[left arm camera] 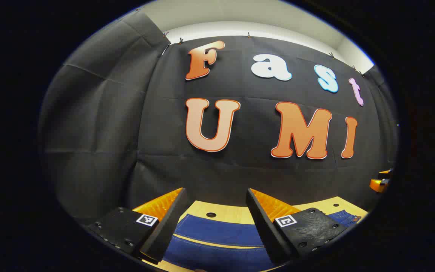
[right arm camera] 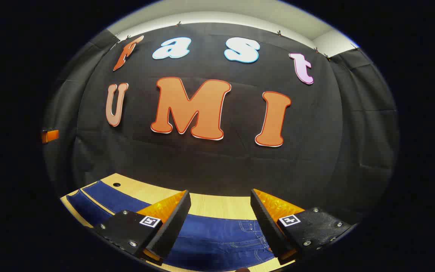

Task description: Grasp the waist and the cuffs of the jeans and fold them to make the two legs overlap; first hold the waist and fold one-third of the jeans toward the cuffs, then hold the cuffs and fold the remaining one-third in the same direction to finish folding.

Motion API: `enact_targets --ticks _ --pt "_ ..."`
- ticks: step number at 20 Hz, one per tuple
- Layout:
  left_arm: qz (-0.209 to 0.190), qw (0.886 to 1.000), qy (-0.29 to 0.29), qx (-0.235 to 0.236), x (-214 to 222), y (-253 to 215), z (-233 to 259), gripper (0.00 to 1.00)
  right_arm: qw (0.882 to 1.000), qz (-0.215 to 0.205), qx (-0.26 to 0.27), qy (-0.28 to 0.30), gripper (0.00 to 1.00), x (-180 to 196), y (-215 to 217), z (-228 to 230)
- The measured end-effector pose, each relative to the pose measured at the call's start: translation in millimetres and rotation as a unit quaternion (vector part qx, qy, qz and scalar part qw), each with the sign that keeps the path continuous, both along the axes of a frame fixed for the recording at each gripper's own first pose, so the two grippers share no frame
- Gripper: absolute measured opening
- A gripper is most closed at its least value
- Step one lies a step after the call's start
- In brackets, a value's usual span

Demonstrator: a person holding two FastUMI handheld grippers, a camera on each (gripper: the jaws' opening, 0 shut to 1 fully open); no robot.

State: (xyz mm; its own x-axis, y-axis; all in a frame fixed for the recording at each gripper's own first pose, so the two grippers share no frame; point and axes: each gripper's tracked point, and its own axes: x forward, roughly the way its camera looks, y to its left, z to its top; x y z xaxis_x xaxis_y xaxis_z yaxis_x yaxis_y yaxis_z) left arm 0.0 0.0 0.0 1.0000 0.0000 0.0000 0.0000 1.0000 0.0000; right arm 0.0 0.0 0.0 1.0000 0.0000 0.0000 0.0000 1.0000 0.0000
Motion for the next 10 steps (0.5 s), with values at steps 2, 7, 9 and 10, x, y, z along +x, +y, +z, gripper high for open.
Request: enact_targets --ticks 2,7,9,10 --pt "0.000 1.000 -0.003 0.006 -8.1 2.2 2.3 0.94 1.000 -0.012 -0.008 0.002 0.98 -1.6 -4.0 -2.8" --pt "-0.007 1.000 -0.001 0.027 -19.4 4.0 0.1 0.97 1.000 -0.014 0.017 0.006 1.00 -3.6 -4.9 -3.0" --pt "-0.014 0.999 0.002 0.033 -16.8 -1.3 -0.4 0.94 1.000 -0.012 0.027 0.007 0.98 -4.4 -3.9 -2.1" --pt "-0.018 0.999 0.002 0.034 -16.5 -3.3 -1.0 0.94 0.999 -0.011 0.029 0.008 1.00 -5.6 -4.0 -1.7"
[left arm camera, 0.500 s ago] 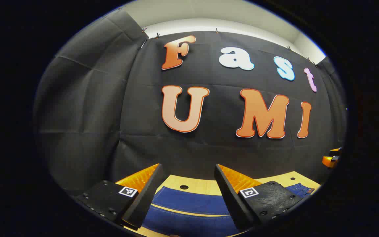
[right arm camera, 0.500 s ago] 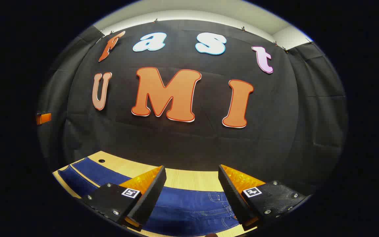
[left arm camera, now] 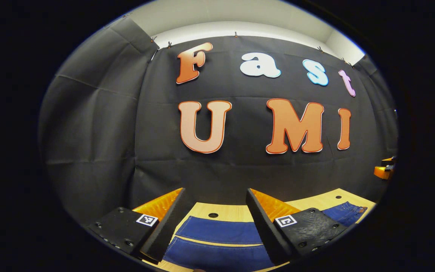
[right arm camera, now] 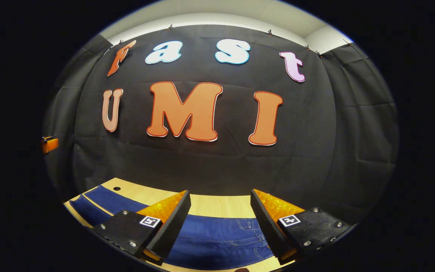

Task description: Grasp the waist and the cuffs of the jeans and fold them to make the two legs overlap; first hold the waist and fold one-third of the jeans toward the cuffs, then hold the cuffs and fold the remaining one-third in the same direction to finish folding.

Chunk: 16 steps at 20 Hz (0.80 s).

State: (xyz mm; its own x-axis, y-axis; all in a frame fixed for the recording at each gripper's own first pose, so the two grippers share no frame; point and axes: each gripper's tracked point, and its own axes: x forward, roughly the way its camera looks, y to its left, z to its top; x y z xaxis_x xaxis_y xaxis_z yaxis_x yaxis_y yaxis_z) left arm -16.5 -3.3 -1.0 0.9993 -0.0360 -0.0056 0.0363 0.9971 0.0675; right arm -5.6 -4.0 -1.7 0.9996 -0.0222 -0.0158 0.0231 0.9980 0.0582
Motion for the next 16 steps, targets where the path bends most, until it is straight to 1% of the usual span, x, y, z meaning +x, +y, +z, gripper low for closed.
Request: enact_targets --ticks 1,2,5,7,8,9,10,11,12,13,14,15,16 --pt "-0.004 1.000 0.001 -0.001 0.8 -3.3 0.7 0.94 1.000 -0.002 -0.002 0.000 1.00 -0.3 -1.6 0.4" --pt "-0.010 1.000 0.001 -0.004 4.0 -5.5 -0.7 0.94 1.000 -0.004 -0.005 0.000 0.98 -0.2 -2.6 -0.2" --pt "-0.016 1.000 0.006 -0.003 6.3 -10.4 -3.8 0.94 1.000 -0.006 -0.009 0.013 0.98 -2.0 -3.6 -6.2" --pt "-0.009 1.000 0.007 0.025 8.0 -6.6 -7.9 0.97 1.000 -0.003 -0.005 0.023 0.98 -2.1 -4.3 -8.3" --pt "-0.001 0.999 0.009 0.051 8.2 -0.9 -10.1 0.97 1.000 0.001 -0.004 0.027 1.00 -1.0 -3.5 -10.4" --pt "0.001 0.996 0.011 0.084 8.5 3.3 -12.6 0.97 0.999 0.004 -0.004 0.033 1.00 -1.9 -3.9 -12.3" --pt "-0.003 0.993 0.012 0.120 2.4 3.8 -16.2 0.97 0.999 0.007 -0.003 0.040 0.98 -1.3 -3.5 -14.3" --pt "-0.015 0.987 0.022 0.159 1.6 2.1 -25.7 0.98 0.999 0.013 0.000 0.048 0.98 -3.5 -0.5 -23.4" --pt "-0.023 0.980 0.035 0.196 -1.7 3.1 -37.8 1.00 0.998 0.019 0.007 0.055 0.98 -5.1 5.6 -32.0" --pt "-0.029 0.972 0.050 0.227 -3.1 5.2 -50.9 1.00 0.998 0.025 0.015 0.062 1.00 -9.4 13.1 -41.7" --pt "-0.035 0.965 0.063 0.253 -6.5 9.4 -66.6 0.98 0.997 0.031 0.022 0.067 0.98 -10.0 18.7 -46.1" --pt "-0.038 0.956 0.078 0.279 -9.3 15.1 -82.1 1.00 0.997 0.035 0.025 0.071 0.98 -8.2 23.0 -48.5" --pt "-0.043 0.947 0.093 0.305 -11.5 22.7 -98.2 1.00 0.996 0.037 0.023 0.074 0.98 -6.2 26.1 -50.9"
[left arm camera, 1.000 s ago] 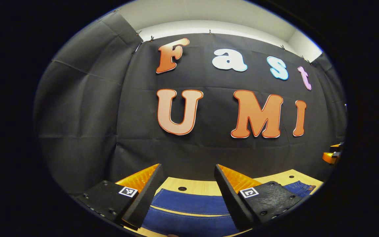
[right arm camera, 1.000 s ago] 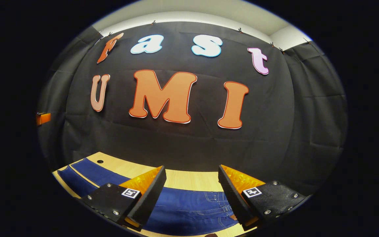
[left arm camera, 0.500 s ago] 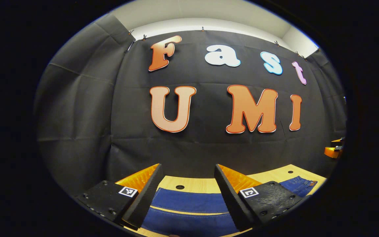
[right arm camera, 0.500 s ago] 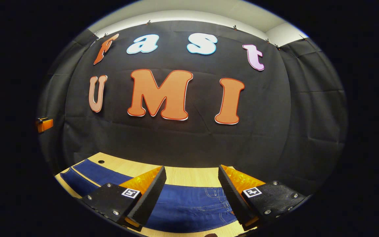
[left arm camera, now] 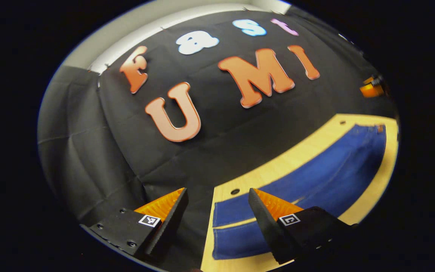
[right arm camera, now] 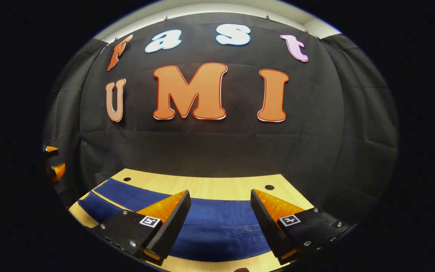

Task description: Grasp the waist and the cuffs of the jeans and fold them to make the two legs overlap; first hold the waist and fold one-third of the jeans toward the cuffs, then hold the cuffs and fold the remaining one-third in the same direction to finish folding.

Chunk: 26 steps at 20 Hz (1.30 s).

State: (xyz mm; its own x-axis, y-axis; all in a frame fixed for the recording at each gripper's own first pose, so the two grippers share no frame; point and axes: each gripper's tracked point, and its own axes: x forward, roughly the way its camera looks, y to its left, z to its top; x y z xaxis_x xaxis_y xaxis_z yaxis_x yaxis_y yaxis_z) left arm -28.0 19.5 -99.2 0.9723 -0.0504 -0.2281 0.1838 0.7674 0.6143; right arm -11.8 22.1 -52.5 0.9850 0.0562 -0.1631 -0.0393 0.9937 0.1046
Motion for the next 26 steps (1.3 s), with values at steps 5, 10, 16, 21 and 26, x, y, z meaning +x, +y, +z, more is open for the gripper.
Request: enact_targets --ticks 5,10,16,21,26 --pt "-0.046 0.988 0.072 0.130 -13.2 6.0 -80.9 0.98 0.999 0.022 -0.015 0.025 0.98 3.2 15.6 -20.8" --pt "-0.107 0.958 0.126 0.232 -41.0 8.3 -150.3 0.98 0.998 0.027 -0.030 0.042 0.98 1.8 18.2 -32.6" --pt "-0.203 0.905 0.193 0.319 -54.9 4.5 -217.2 0.99 0.996 0.023 -0.063 0.056 0.98 -5.0 4.9 -40.3" --pt "-0.226 0.879 0.232 0.350 -50.8 11.7 -247.9 0.99 0.994 0.023 -0.074 0.077 0.98 -5.3 -1.7 -52.6" --pt "-0.229 0.860 0.273 0.366 -39.5 20.9 -268.6 0.99 0.994 0.023 -0.072 0.084 0.98 0.9 -0.6 -53.9"
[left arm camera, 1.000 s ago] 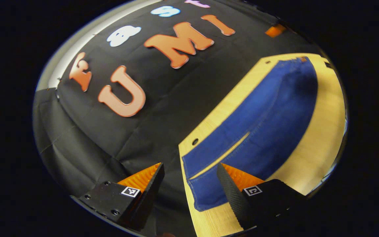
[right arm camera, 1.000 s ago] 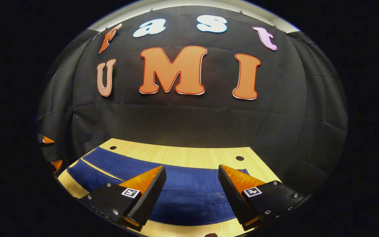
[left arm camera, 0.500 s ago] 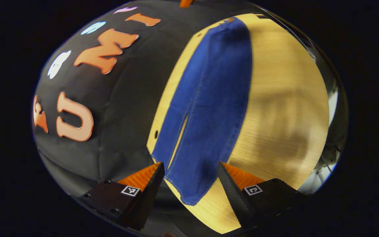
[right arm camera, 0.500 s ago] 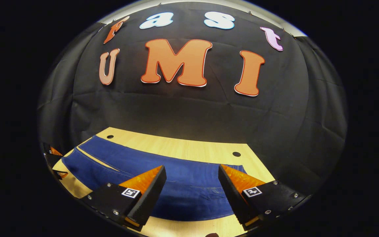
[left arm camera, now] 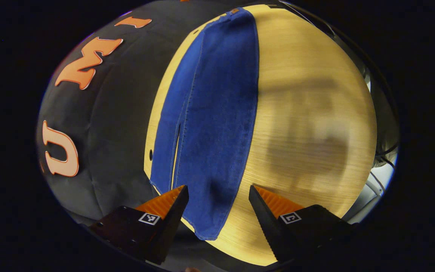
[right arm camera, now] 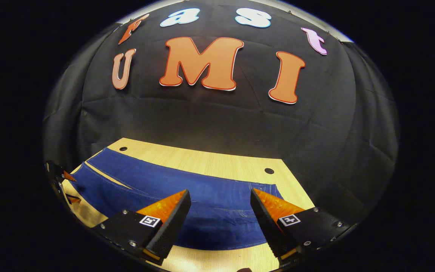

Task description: Grasp the waist and the cuffs of the jeans and fold them to make the two legs overlap; first hold the waist and fold one-third of the jeans toward the cuffs, then hold the cuffs and fold the remaining one-third in the same direction to finish folding.

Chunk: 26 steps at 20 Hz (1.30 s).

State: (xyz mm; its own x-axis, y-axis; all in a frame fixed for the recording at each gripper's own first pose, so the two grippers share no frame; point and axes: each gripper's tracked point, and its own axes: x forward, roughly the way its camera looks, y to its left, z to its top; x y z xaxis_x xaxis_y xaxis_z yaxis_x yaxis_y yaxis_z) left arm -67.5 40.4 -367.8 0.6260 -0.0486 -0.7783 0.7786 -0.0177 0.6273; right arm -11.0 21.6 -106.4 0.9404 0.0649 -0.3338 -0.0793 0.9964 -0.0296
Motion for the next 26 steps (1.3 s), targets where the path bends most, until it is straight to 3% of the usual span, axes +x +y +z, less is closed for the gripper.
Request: enact_targets --ticks 5,14,16,18,22,24,26 --pt "0.021 1.000 0.002 0.001 22.4 8.1 -1.6 0.98 1.000 0.001 -0.011 0.003 0.98 5.7 -1.1 -0.9" --pt "-0.007 0.999 -0.038 0.014 83.3 -8.3 -11.8 0.97 1.000 -0.001 -0.016 0.010 0.98 19.6 1.4 1.2" --pt "-0.018 0.999 -0.040 0.019 95.7 -11.8 -19.3 0.88 1.000 -0.003 -0.016 0.013 0.98 21.2 0.2 -0.4" --pt "-0.031 0.998 -0.043 0.031 99.5 -13.3 -29.0 0.67 1.000 -0.004 -0.007 0.017 0.98 20.9 0.6 -3.7" --pt "-0.068 0.992 -0.096 0.046 96.2 -13.4 -32.9 0.05 1.000 -0.008 0.006 0.029 0.98 20.2 0.5 -14.6" --pt "-0.058 0.994 -0.092 0.025 93.4 -16.7 -36.6 0.02 0.999 -0.008 -0.016 0.033 0.98 17.7 -8.3 -20.5" --pt "-0.040 0.996 -0.075 0.013 96.1 -14.8 -38.7 0.01 0.997 -0.012 -0.082 0.009 0.99 15.5 -36.3 -18.7"
